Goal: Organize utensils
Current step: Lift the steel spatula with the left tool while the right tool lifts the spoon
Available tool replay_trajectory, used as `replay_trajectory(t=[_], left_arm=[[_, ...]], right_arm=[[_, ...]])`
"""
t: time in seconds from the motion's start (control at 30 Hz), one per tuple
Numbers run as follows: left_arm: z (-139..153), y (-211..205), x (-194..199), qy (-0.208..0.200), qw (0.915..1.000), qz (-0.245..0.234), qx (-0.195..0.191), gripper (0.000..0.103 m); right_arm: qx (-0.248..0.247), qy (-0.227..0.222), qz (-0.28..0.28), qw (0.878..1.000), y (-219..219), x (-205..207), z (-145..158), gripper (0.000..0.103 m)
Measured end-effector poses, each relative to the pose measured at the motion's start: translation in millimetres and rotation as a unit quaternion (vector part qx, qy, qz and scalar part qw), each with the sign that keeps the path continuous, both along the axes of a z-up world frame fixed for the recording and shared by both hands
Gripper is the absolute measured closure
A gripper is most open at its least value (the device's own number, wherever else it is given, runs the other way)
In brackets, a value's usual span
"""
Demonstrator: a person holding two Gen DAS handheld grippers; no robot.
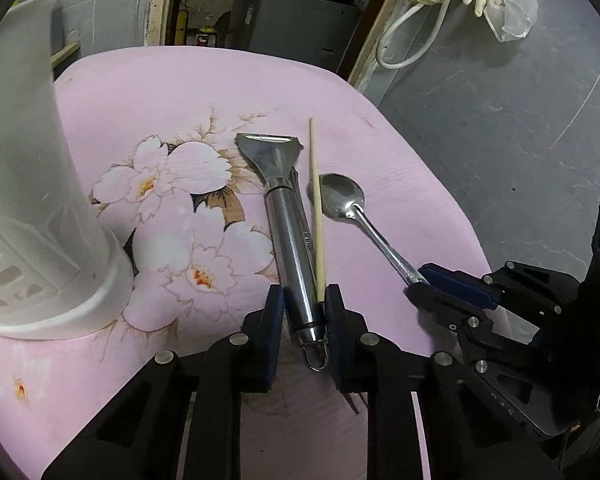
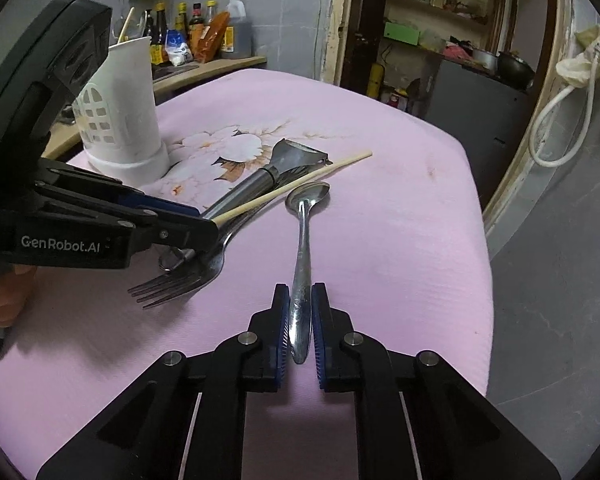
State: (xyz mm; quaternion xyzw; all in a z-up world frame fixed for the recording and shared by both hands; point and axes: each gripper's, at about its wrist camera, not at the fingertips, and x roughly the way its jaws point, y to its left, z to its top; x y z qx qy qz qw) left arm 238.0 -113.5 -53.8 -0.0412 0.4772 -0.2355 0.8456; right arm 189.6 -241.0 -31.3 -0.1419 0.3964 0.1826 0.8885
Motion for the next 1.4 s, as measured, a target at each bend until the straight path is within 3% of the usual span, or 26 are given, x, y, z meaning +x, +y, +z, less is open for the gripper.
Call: replay_trajectory(t=[0.33,0.93,1.03,1.1,1.17,1.4], left_arm=[[0,27,-19,0.004,0.9996,0.021,-0.017,0.088],[17,79,-103,-0.006,0.9993,0.033,-0.014,0.088],[14,90,-108,-0.009,0.9986,0.042,-0.032,0.087],[12,93,-112,-0.009,0.998,0.047,-0.04,0.086],[9,96,-117,-0.007,0.9974,0.053,-0.047,0.084],[6,94,-142,-0.031,0.9966,0.072,-0.027,0.081]], right_arm=[[0.008,-0.01,-0.031,0.999,-14,-2,5,0.095],[0.037,0.005,-0.059,0.998,-39,-36,6,0.094],[0.041,0.005,-0.057,0.998,-39,-37,5,0.09],[0.043,0.005,-0.053,0.998,-37,-36,5,0.081],[0.041,0.004,-0.049,0.998,-34,-34,5,0.077],[0.034,-0.001,-0.051,0.998,-29,-26,3,0.077]])
